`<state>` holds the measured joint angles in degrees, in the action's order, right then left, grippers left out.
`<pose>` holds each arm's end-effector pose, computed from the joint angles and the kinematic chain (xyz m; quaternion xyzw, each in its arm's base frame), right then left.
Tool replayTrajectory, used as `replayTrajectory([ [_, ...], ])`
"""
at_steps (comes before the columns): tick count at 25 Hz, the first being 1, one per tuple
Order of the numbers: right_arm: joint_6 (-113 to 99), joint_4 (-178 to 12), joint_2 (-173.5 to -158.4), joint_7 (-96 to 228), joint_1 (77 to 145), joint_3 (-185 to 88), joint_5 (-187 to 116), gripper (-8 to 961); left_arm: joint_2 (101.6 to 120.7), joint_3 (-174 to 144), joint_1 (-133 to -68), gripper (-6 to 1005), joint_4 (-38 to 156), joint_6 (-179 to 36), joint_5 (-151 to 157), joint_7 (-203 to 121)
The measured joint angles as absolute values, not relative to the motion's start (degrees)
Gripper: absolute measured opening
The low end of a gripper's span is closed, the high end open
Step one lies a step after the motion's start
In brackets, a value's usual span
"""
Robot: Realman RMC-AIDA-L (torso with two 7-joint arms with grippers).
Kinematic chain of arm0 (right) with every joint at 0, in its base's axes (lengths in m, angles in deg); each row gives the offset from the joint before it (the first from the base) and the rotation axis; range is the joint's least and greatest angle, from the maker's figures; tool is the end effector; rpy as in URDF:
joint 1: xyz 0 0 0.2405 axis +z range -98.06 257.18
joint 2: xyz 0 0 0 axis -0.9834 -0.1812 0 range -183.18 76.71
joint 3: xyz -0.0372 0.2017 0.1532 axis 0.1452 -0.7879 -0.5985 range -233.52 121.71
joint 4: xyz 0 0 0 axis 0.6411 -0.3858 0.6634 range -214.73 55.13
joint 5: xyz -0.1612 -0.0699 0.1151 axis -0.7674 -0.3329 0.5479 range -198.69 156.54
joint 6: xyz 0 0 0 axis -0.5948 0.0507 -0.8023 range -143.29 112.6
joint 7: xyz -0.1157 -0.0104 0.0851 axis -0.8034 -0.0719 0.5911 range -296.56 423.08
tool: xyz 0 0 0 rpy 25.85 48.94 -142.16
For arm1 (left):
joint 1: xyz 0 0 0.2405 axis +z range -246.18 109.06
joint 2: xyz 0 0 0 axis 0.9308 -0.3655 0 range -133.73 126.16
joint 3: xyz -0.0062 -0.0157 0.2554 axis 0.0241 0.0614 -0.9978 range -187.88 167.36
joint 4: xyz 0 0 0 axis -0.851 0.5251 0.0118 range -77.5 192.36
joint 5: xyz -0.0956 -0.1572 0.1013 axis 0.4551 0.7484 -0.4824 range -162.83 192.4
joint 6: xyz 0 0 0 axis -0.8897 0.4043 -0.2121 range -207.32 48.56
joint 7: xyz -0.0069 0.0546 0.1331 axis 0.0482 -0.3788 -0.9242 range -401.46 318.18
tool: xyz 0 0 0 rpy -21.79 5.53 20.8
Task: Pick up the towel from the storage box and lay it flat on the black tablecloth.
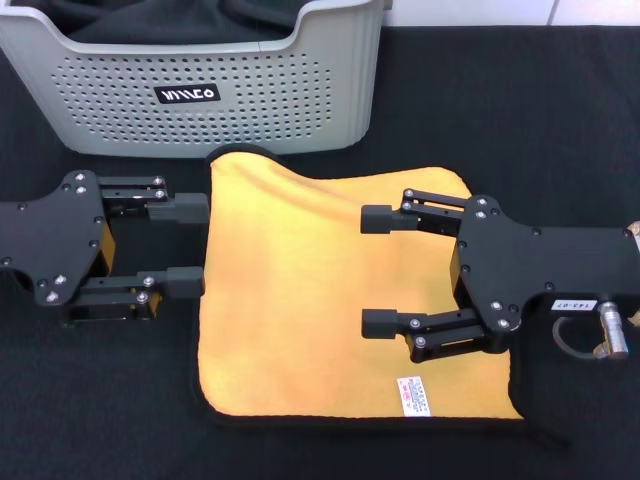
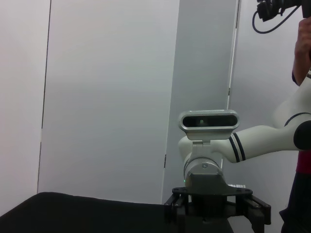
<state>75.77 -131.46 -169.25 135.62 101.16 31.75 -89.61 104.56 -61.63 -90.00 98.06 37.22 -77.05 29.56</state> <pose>0.1617 0.2797 -0.0231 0.9209 -0.0168 -0.3891 0.0155 -0.2579 0.2645 0.0832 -0.9333 -0.0513 -0.3548 0.0219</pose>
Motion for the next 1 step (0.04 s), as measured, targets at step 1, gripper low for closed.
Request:
replayTrajectory([
  [1, 75.8, -131.5, -169.25, 135.6, 101.3, 31.7, -89.6, 872, 104.57, -61.6, -90.1, 608, 98.1, 37.2, -77.0, 29.6],
])
